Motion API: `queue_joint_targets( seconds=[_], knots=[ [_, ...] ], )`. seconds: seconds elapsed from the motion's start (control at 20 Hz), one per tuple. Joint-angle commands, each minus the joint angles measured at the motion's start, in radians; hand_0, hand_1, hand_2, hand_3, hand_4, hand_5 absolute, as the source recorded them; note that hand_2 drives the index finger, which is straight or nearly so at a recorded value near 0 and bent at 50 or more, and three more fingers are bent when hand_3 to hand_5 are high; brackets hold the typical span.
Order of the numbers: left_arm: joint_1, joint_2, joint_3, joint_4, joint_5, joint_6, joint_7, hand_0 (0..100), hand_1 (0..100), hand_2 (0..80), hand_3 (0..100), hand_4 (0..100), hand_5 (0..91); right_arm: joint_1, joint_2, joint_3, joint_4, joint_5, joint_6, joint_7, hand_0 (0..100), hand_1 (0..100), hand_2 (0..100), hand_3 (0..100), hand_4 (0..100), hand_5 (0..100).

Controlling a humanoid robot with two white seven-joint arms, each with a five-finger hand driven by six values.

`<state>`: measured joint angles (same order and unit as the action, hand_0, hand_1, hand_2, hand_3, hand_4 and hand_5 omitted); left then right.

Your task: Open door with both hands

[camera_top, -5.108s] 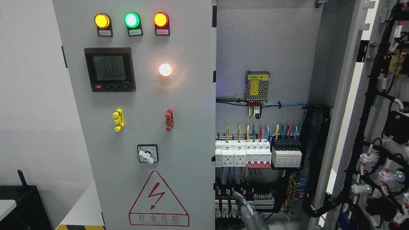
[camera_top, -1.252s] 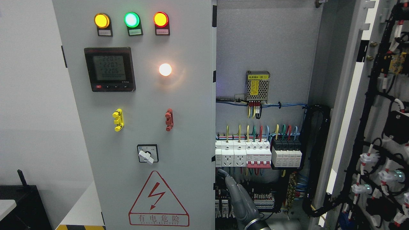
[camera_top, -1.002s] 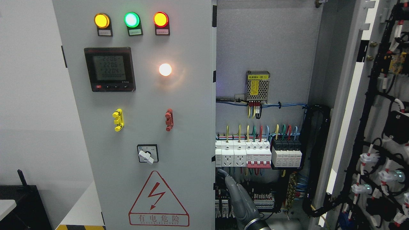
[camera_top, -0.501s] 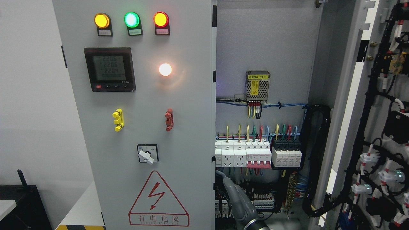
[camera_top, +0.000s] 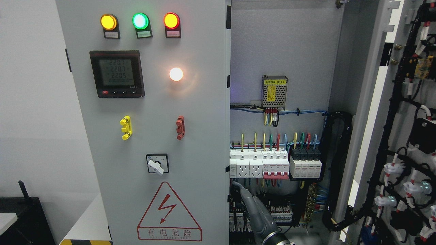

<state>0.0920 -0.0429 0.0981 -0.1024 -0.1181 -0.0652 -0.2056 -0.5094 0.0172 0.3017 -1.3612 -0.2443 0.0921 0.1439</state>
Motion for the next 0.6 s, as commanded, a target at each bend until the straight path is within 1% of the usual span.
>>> queue_joint_targets(
  seconds=[0.0, 0.3, 0.35, 0.45, 0.55],
  knots=[
    [0.000, 0.000, 0.000, 0.000, 0.000, 0.001, 0.000, 0, 0, 0.0, 0, 3, 0.0, -0.011, 0.012, 0.002, 0.027, -0.047, 0.001, 0.000, 23, 0, 0, 0, 0, 0],
    [0.000, 0.000, 0.000, 0.000, 0.000, 0.001, 0.000, 0, 0, 0.0, 0, 3, 0.0, -0.014, 0.012, 0.005, 0.028, -0.049, 0.001, 0.002, 23, 0, 0, 0, 0, 0],
    [0.000, 0.000, 0.000, 0.000, 0.000, 0.001, 0.000, 0, 0, 0.0, 0, 3, 0.0, -0.017, 0.012, 0.005, 0.030, -0.049, 0.001, 0.009, 23, 0, 0, 0, 0, 0],
    [0.000, 0.000, 0.000, 0.001, 0.000, 0.001, 0.000, 0, 0, 0.0, 0, 3, 0.0, -0.018, 0.012, 0.005, 0.031, -0.049, 0.001, 0.043, 23, 0, 0, 0, 0, 0],
    [0.000, 0.000, 0.000, 0.001, 0.000, 0.001, 0.000, 0, 0, 0.0, 0, 3, 0.0, -0.020, 0.012, 0.005, 0.031, -0.049, 0.001, 0.049, 23, 0, 0, 0, 0, 0]
  ],
)
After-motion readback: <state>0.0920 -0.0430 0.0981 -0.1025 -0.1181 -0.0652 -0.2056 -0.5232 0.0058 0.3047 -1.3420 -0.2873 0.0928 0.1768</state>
